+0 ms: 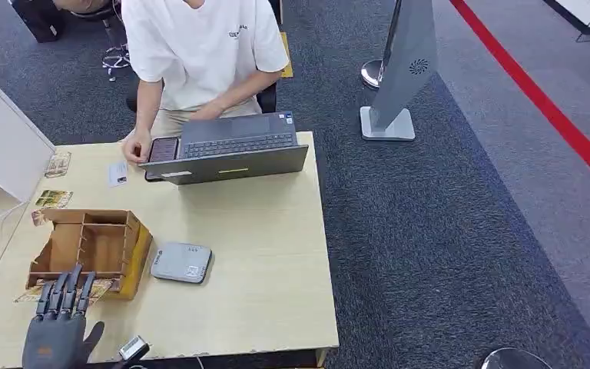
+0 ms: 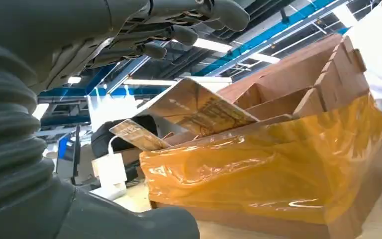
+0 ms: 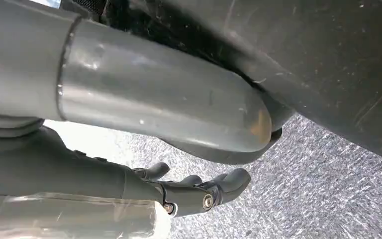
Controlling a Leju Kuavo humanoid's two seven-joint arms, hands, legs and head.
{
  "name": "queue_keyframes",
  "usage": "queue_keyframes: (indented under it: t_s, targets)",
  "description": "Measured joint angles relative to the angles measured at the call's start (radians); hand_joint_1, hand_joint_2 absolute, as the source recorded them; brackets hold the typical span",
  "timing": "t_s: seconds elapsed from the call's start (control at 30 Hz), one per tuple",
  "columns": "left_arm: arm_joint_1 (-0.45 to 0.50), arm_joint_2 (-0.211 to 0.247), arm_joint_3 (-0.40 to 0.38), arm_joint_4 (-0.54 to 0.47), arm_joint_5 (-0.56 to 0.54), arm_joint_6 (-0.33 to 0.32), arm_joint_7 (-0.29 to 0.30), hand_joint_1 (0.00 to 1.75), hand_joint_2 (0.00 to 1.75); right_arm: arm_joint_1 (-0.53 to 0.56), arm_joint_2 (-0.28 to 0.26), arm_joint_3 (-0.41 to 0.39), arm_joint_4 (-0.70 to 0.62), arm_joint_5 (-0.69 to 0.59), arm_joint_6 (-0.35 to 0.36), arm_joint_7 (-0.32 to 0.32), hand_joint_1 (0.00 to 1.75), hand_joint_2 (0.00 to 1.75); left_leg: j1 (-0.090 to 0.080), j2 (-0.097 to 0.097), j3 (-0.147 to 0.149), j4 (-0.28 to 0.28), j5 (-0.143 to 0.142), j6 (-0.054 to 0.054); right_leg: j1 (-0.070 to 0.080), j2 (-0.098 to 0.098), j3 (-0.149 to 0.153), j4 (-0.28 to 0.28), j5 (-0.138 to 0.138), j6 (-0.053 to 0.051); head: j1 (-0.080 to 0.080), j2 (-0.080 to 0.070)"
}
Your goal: Pass the card to the sensor for recognition and then transmit it.
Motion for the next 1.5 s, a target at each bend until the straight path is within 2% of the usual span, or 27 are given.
queue_keyframes:
  t_s: [0.53, 0.57, 1.07, 1.5]
  targets:
    - [-0.01, -0.005, 0.0, 0.0, 0.022, 0.0, 0.021, 0.0, 1.75, 0.0, 0.0, 0.0, 0.0, 0.012, 0.001, -0.003, 0.0, 0.0, 0.0, 0.0, 0.0, 0.0, 0.0, 0.0, 0.0, 0.0, 0.0, 0.0, 0.0, 0.0, 0.0, 0.0]
    - [-0.009, -0.005, 0.0, 0.0, 0.022, 0.0, 0.021, 1.75, 1.75, 0.0, 0.0, 0.0, 0.0, 0.013, 0.001, -0.003, 0.0, 0.0, 0.0, 0.0, 0.0, 0.0, 0.0, 0.0, 0.0, 0.0, 0.0, 0.0, 0.0, 0.0, 0.0, 0.0]
    - [-0.01, -0.005, -0.009, 0.0, 0.091, 0.003, 0.018, 1.75, 1.75, 0.0, 0.0, 0.0, 0.0, 0.019, 0.0, -0.003, 0.0, 0.0, 0.0, 0.0, 0.0, 0.0, 0.0, 0.0, 0.0, 0.0, 0.0, 0.0, 0.0, 0.0, 0.0, 0.0]
    - [-0.018, -0.011, -0.012, 0.0, 0.099, 0.012, 0.041, 1.75, 1.75, 0.0, 0.0, 0.0, 0.0, 0.029, 0.0, -0.003, 0.0, 0.0, 0.0, 0.0, 0.0, 0.0, 0.0, 0.0, 0.0, 0.0, 0.0, 0.0, 0.0, 0.0, 0.0, 0.0]
